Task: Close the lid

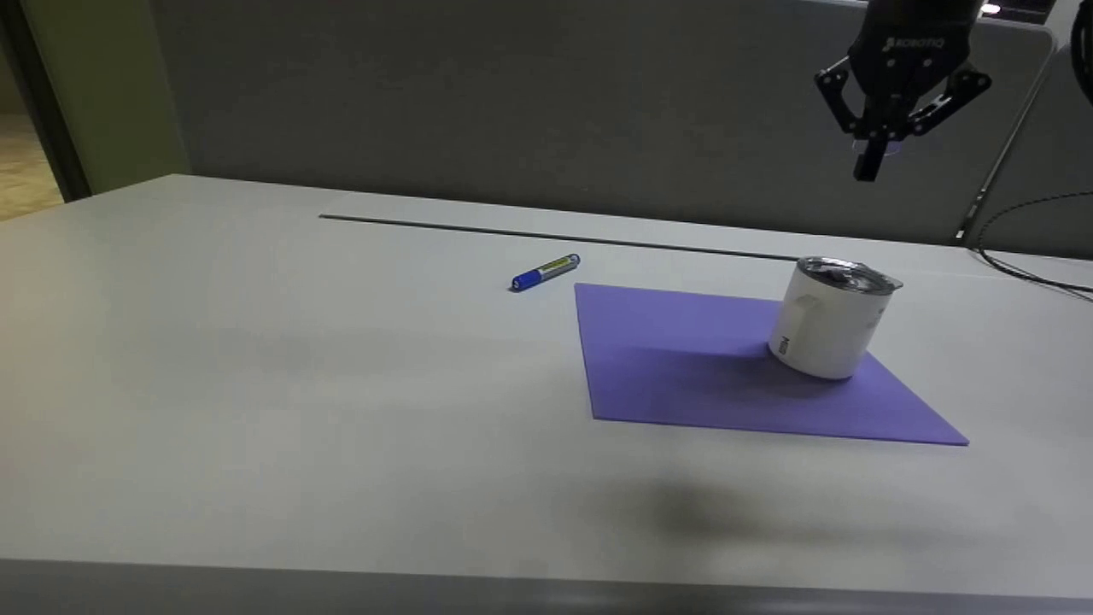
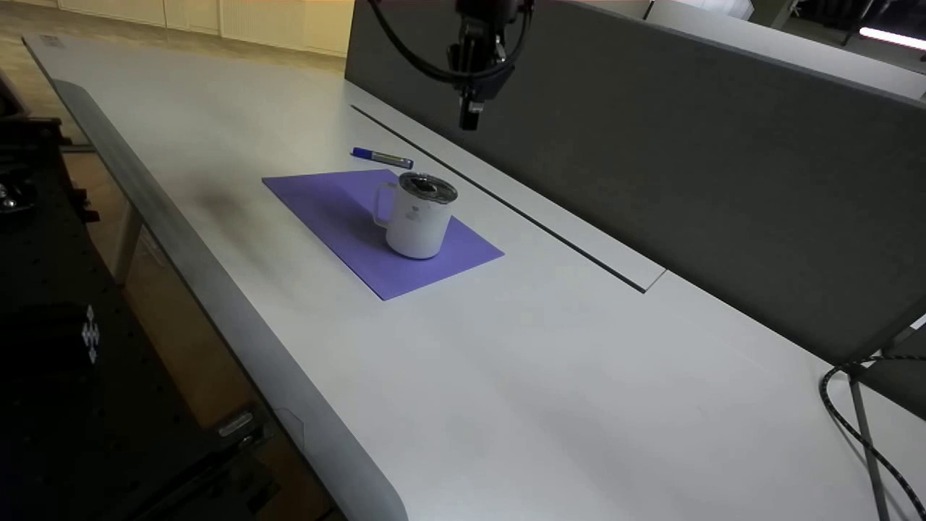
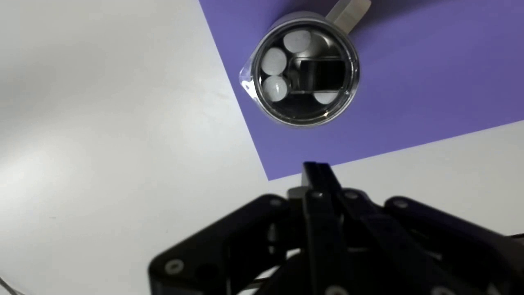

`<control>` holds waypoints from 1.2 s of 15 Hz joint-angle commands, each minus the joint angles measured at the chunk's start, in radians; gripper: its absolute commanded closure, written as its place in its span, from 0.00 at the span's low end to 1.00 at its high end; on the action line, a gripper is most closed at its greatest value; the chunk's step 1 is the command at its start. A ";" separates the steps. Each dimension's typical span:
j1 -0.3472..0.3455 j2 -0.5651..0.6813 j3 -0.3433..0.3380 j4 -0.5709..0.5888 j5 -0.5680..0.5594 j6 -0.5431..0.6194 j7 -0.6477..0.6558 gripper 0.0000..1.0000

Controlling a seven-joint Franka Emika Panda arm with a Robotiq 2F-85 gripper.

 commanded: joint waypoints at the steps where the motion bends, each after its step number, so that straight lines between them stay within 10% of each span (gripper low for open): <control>1: -0.021 -0.020 0.035 0.079 0.000 -0.142 -0.035 0.75; 12: -0.021 0.078 0.074 0.313 -0.096 -0.482 -0.106 0.07; 13: -0.021 0.037 0.075 0.251 -0.088 -0.432 -0.093 0.24; 18: -0.020 0.074 0.075 0.286 -0.089 -0.451 -0.104 0.07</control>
